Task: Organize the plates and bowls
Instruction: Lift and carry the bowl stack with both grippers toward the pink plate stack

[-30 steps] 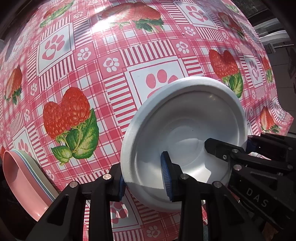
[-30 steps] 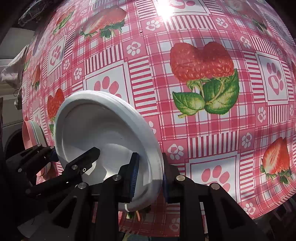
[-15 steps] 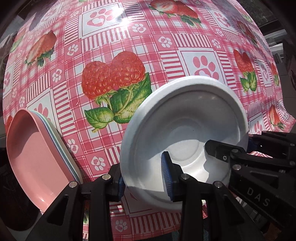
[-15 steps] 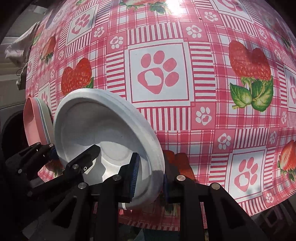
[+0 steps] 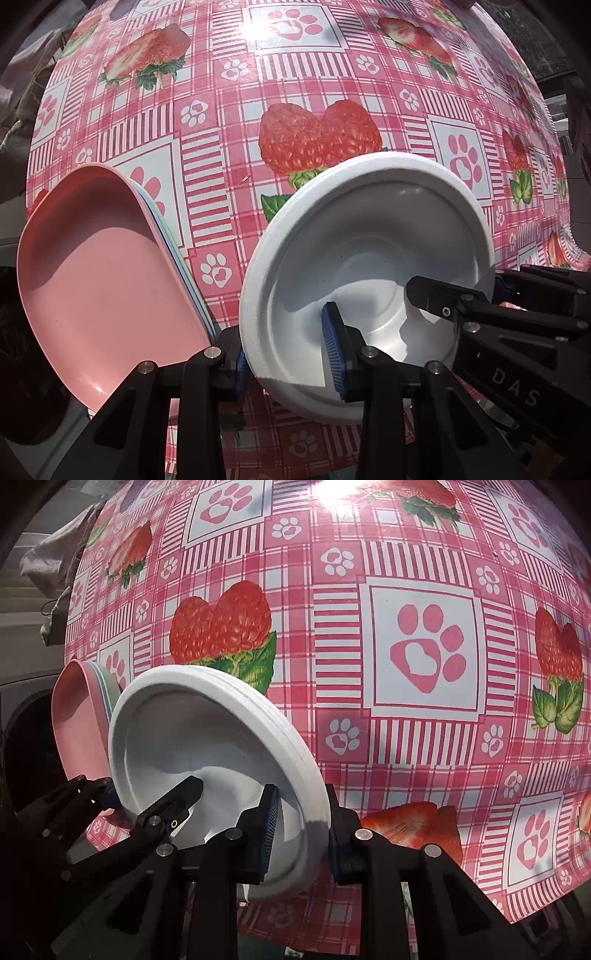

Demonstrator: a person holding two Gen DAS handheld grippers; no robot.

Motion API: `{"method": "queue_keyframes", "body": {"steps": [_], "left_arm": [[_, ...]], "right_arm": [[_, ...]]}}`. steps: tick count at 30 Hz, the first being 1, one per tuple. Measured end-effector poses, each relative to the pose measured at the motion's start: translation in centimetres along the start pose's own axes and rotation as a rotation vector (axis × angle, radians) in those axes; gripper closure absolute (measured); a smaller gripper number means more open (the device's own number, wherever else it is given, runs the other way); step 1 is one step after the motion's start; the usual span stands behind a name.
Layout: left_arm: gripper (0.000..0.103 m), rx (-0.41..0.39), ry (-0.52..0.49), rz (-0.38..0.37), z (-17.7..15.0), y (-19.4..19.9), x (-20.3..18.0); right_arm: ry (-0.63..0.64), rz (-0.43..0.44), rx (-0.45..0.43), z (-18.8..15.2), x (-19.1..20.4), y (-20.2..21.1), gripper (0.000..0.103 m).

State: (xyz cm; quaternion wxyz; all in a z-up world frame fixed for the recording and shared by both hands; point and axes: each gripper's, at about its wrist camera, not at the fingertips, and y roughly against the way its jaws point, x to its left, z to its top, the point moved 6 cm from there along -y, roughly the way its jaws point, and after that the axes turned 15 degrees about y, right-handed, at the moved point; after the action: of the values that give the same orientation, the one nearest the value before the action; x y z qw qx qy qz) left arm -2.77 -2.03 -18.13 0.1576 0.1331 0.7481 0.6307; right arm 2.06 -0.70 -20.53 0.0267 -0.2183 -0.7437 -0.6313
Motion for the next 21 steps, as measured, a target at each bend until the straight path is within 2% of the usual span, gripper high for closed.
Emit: {"method": "queue_keyframes", "body": {"steps": [5, 7, 9, 21], "left_arm": [[0.064, -0.008, 0.005, -0.002, 0.5, -0.3, -0.2], [0.064, -0.011, 0.009, -0.003, 0.1, -0.2, -0.6], [0.064, -0.013, 0.011, -0.005, 0.2, -0.2, -0.7], [0.064, -0.011, 0.012, -0.008, 0.1, -0.2, -0.6]], "right_arm": [[0.008, -0.008, 0.006, -1.0, -0.7, 0.2, 0.076], [0.008, -0.007, 0.007, -0.5, 0.5, 0.2, 0.076], [0.009, -0.005, 0.008, -1.6, -0.1, 0.1, 0.076], [0.007, 0.013, 0.013, -1.1, -1.1, 0.0, 0.076]]}}
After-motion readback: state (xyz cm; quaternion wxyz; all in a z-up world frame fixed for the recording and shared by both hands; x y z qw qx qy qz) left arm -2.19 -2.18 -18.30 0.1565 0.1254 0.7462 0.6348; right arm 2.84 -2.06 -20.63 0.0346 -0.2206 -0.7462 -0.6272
